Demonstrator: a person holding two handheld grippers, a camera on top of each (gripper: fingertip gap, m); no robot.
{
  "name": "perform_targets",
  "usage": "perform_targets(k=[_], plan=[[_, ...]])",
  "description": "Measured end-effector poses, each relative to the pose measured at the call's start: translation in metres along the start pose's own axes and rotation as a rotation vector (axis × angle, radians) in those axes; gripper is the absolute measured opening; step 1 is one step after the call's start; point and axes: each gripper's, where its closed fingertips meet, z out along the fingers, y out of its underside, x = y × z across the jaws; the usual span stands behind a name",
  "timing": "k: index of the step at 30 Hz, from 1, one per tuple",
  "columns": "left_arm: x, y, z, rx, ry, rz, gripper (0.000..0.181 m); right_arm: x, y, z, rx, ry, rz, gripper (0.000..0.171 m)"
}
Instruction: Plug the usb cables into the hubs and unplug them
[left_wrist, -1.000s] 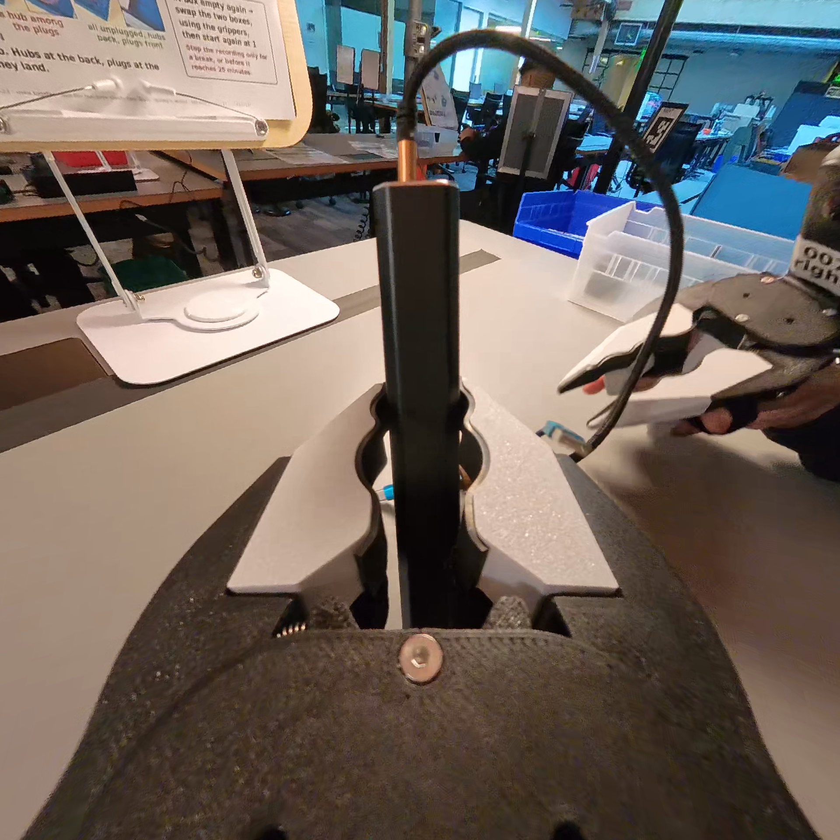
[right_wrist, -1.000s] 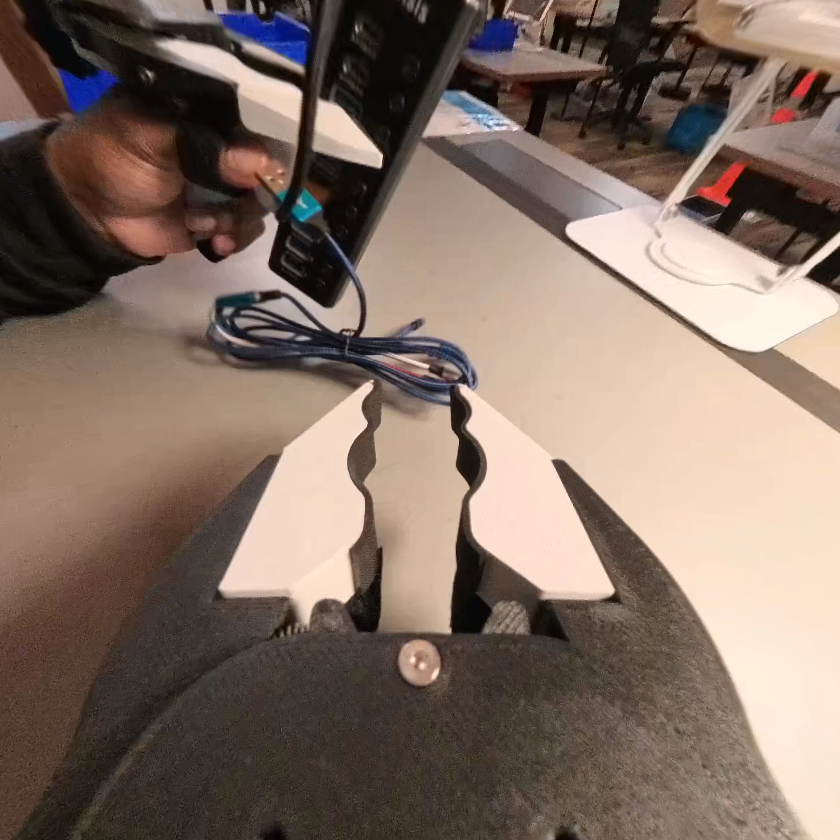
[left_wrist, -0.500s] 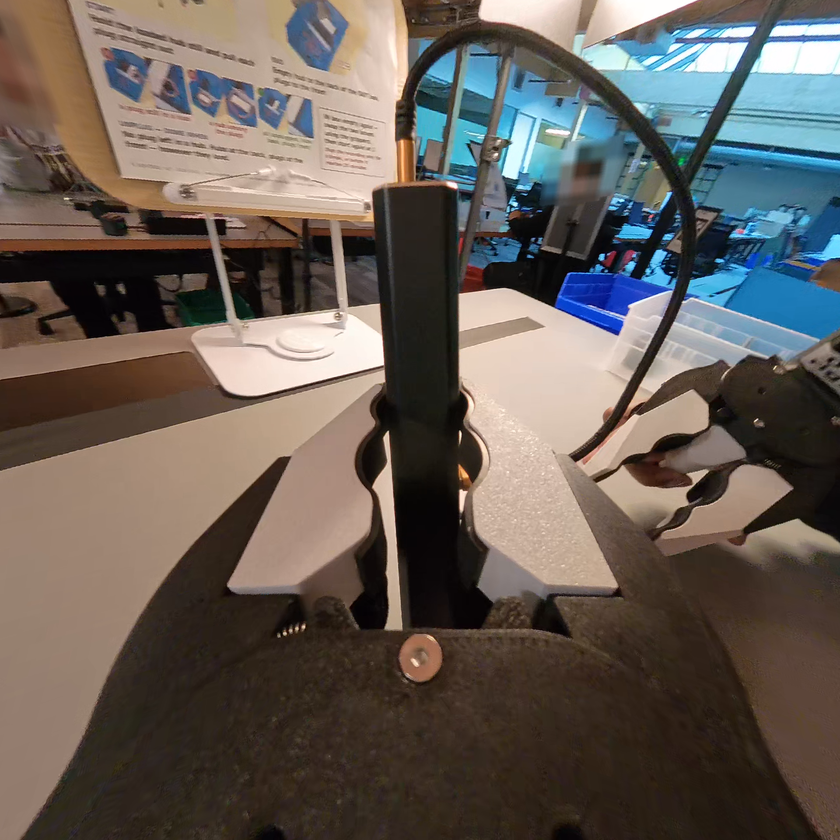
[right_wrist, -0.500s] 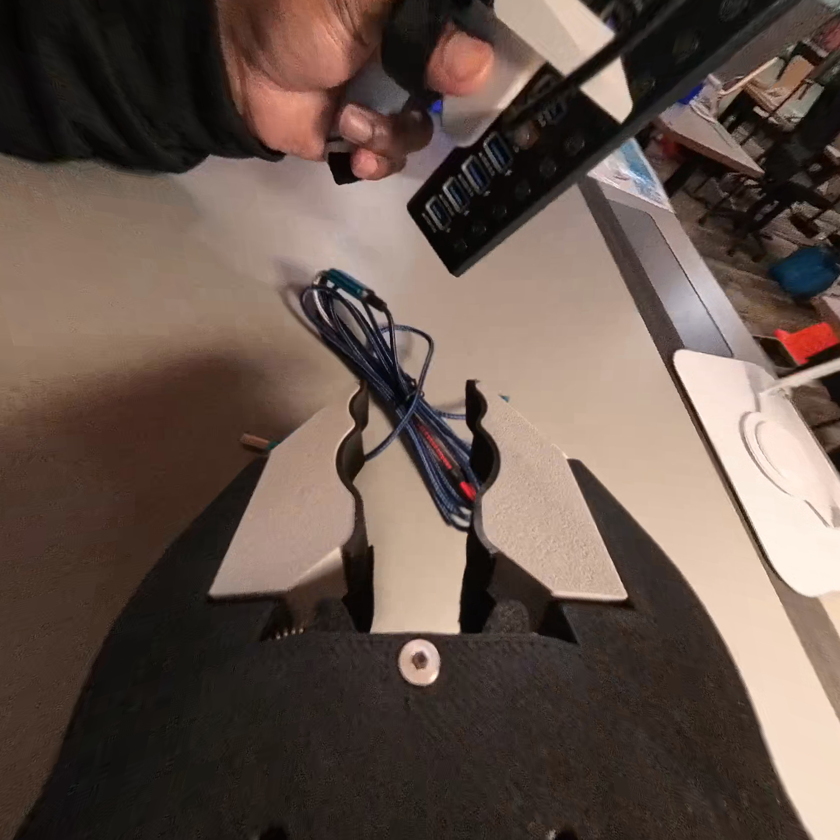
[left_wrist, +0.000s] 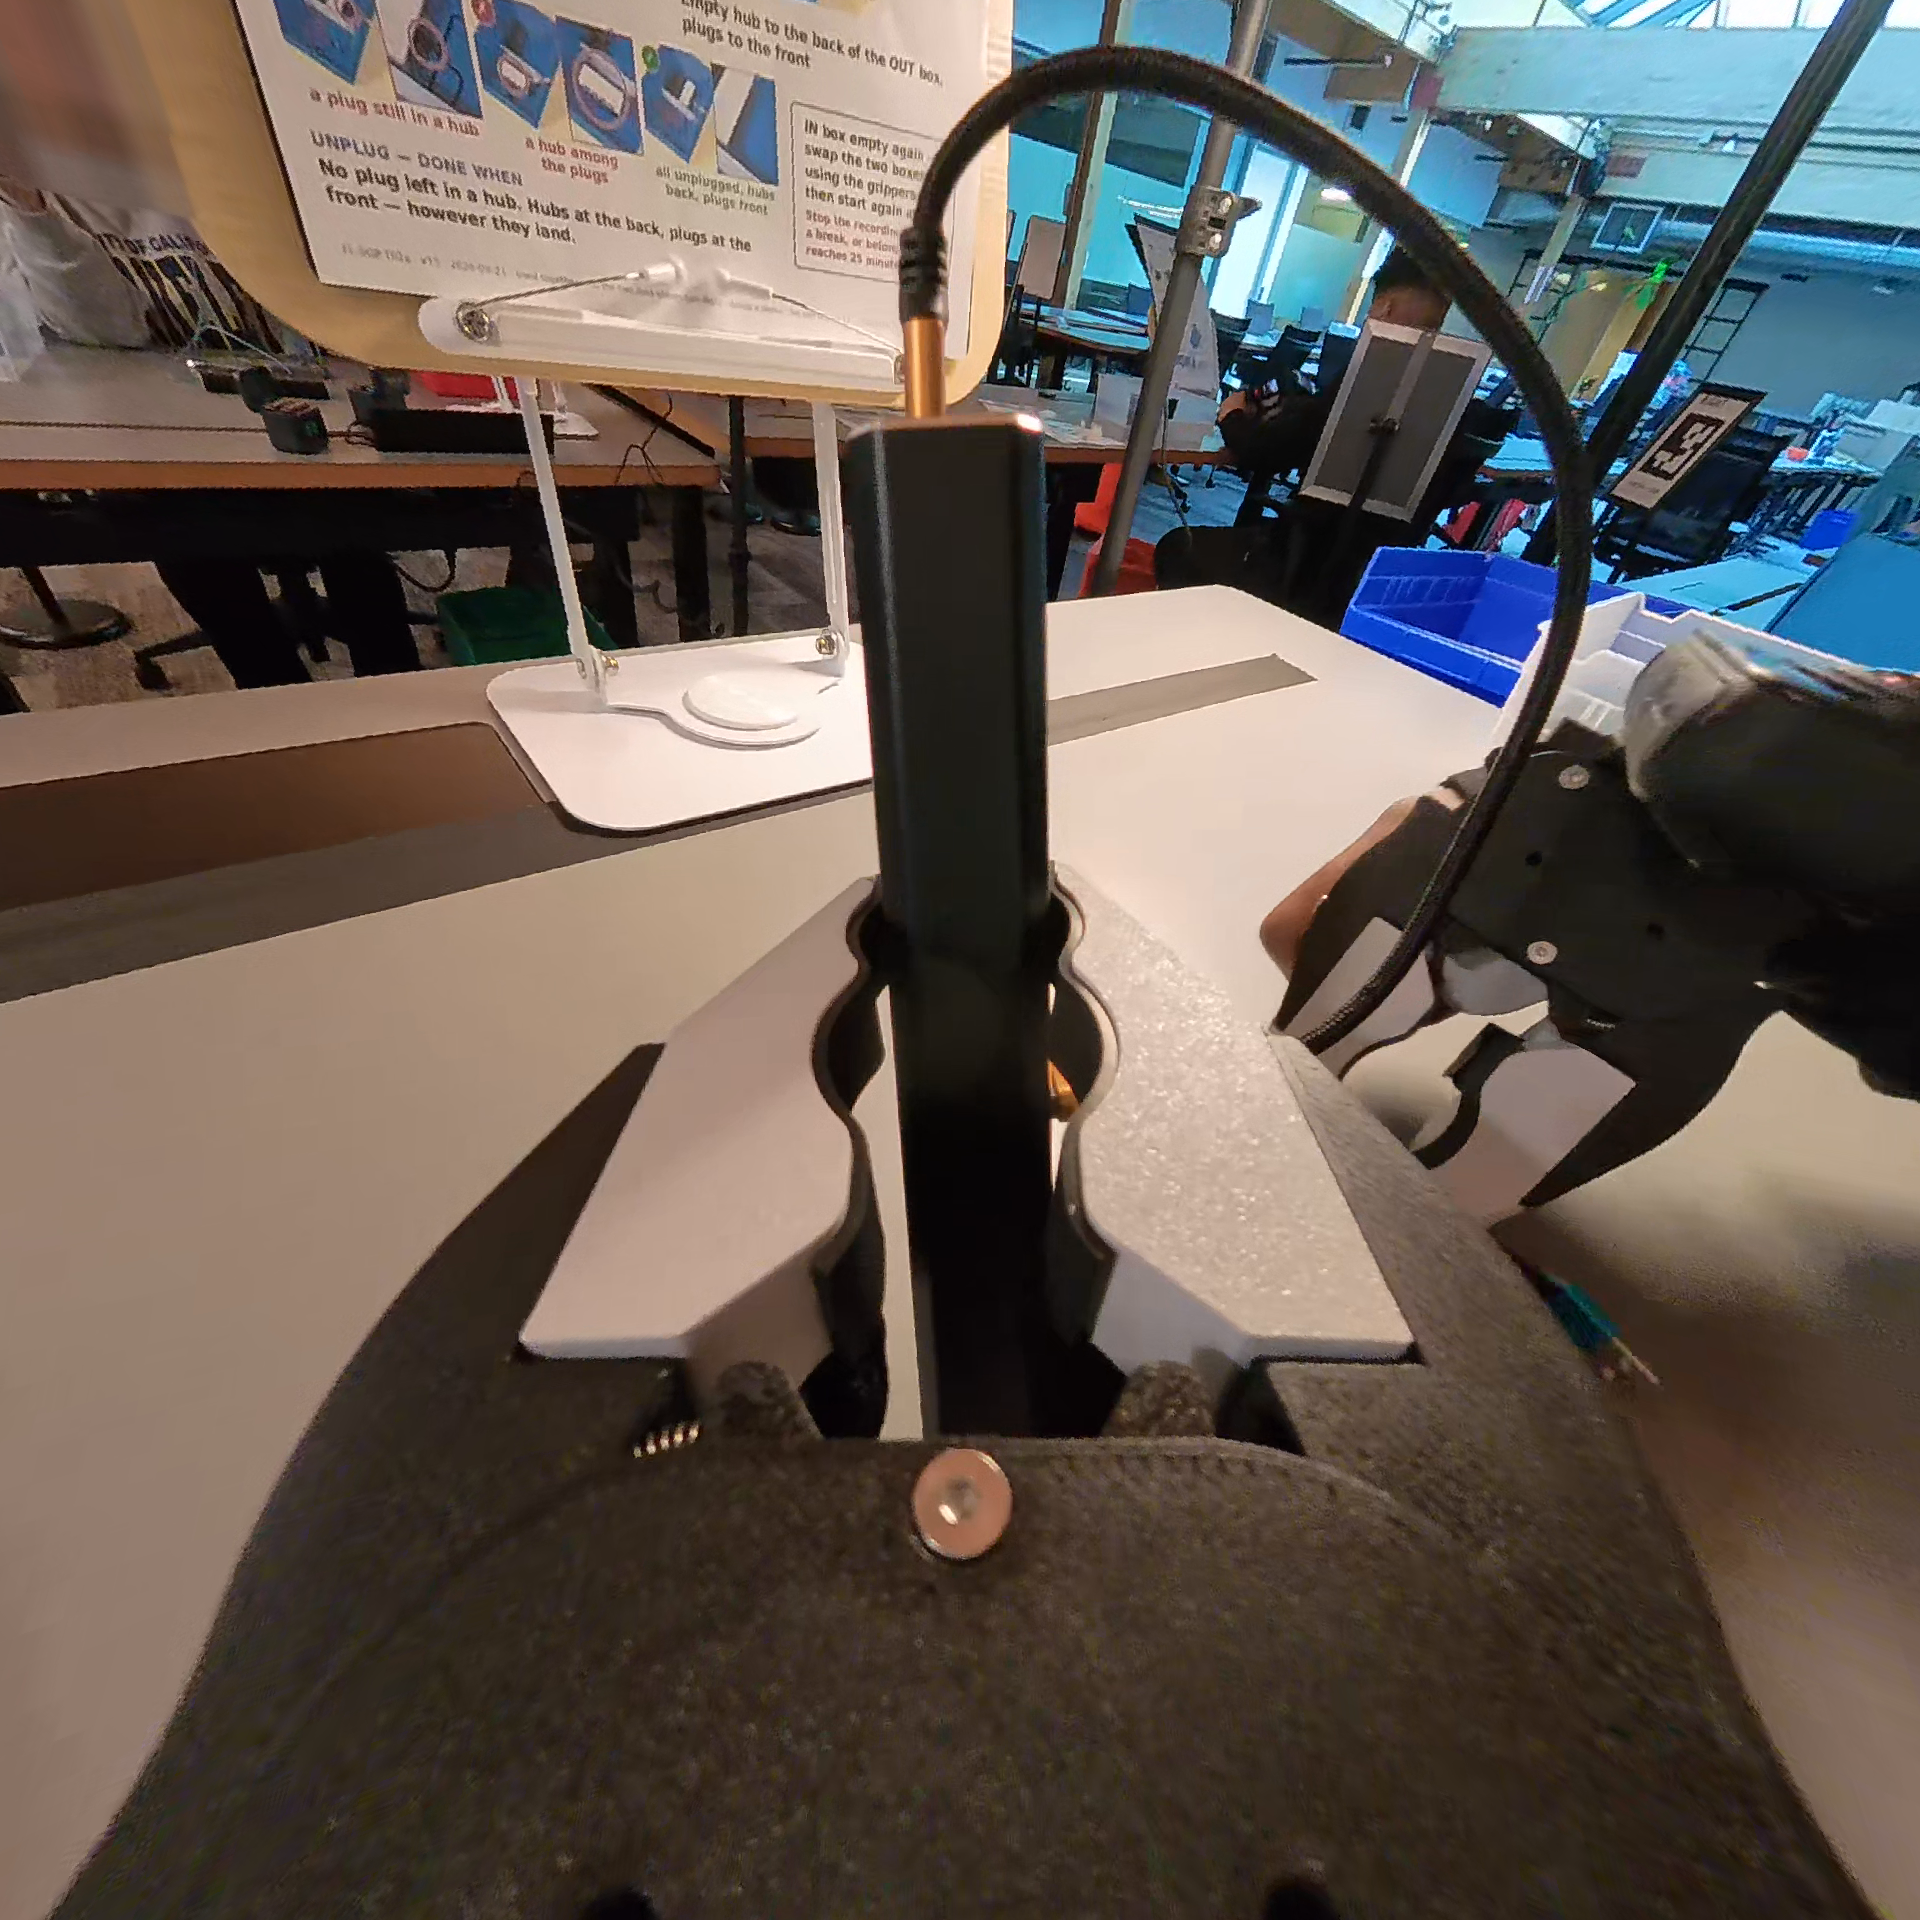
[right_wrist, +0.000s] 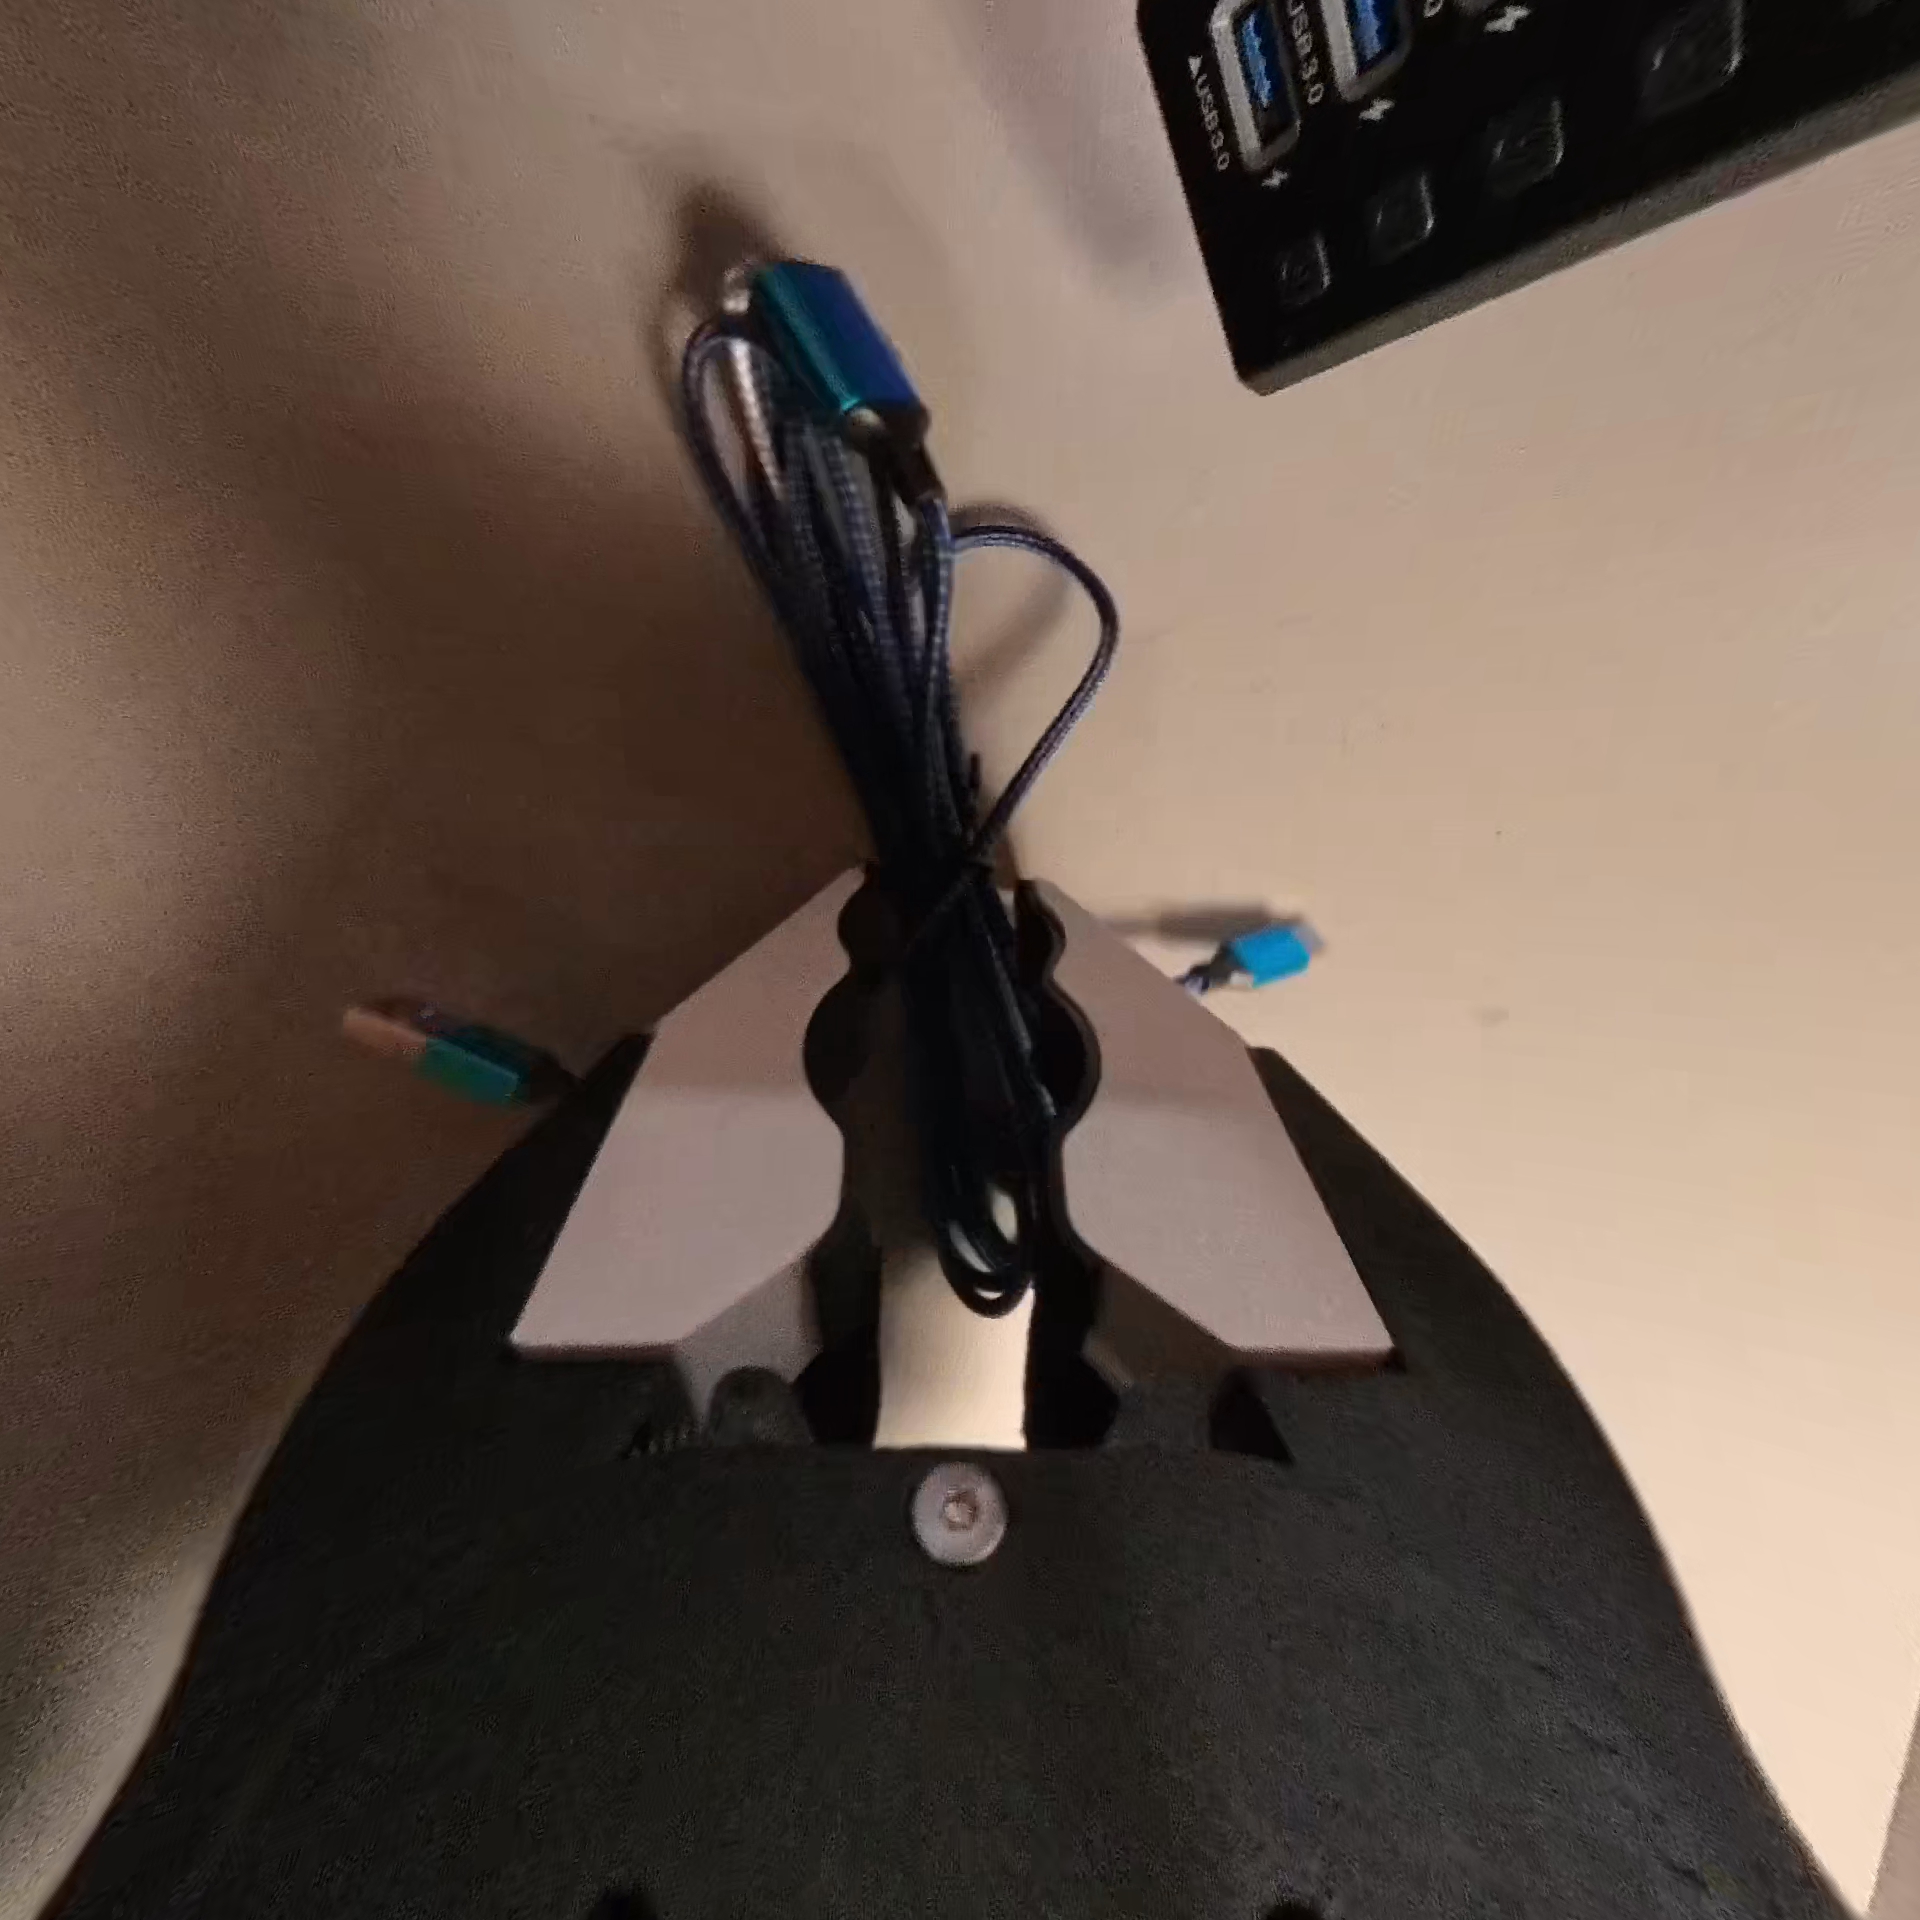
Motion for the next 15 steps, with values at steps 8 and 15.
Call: perform_targets(k=[8,15], plan=[[-0.004,-0.001,-0.003,0.009,-0.018,0.002,0.03,-0.007,0.023,-0.064,-0.011,0.326,-0.02,0.013],[0.002,-0.001,-0.003,0.009,-0.011,0.01,0.028,-0.04,0.098,-0.243,-0.048,0.67,0.125,0.013]])
